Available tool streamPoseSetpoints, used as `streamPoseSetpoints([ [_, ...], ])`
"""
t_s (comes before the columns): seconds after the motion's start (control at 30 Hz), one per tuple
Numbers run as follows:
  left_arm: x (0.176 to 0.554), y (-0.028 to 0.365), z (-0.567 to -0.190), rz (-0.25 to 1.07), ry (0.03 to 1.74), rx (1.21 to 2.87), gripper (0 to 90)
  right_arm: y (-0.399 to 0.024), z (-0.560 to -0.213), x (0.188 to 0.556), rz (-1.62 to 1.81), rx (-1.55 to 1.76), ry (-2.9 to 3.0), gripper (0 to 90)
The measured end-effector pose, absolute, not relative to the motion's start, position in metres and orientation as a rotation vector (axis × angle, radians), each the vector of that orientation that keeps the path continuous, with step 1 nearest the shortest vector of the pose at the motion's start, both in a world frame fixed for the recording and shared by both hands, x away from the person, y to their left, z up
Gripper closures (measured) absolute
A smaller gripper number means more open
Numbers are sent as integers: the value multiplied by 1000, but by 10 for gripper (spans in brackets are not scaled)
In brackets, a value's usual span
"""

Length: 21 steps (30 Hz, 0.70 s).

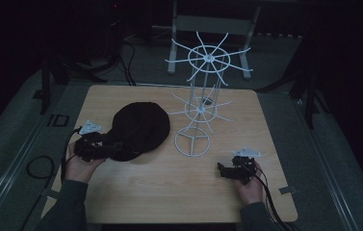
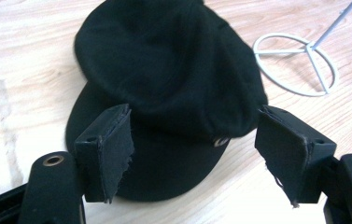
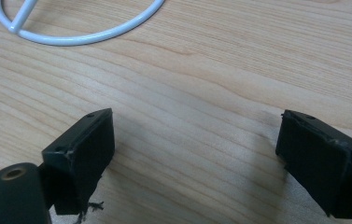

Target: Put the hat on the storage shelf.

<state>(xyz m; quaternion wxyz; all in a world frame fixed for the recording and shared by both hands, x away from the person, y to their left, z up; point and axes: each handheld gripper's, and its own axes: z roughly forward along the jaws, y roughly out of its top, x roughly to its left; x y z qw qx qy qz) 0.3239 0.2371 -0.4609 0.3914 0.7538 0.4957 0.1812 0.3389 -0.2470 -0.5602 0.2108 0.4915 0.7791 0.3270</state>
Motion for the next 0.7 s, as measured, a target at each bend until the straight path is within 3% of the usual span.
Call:
streamPoseSetpoints([
  [0.7,363,203,-464,436,1226,1996,280,-247,-560,339,909,1369,2164,114],
])
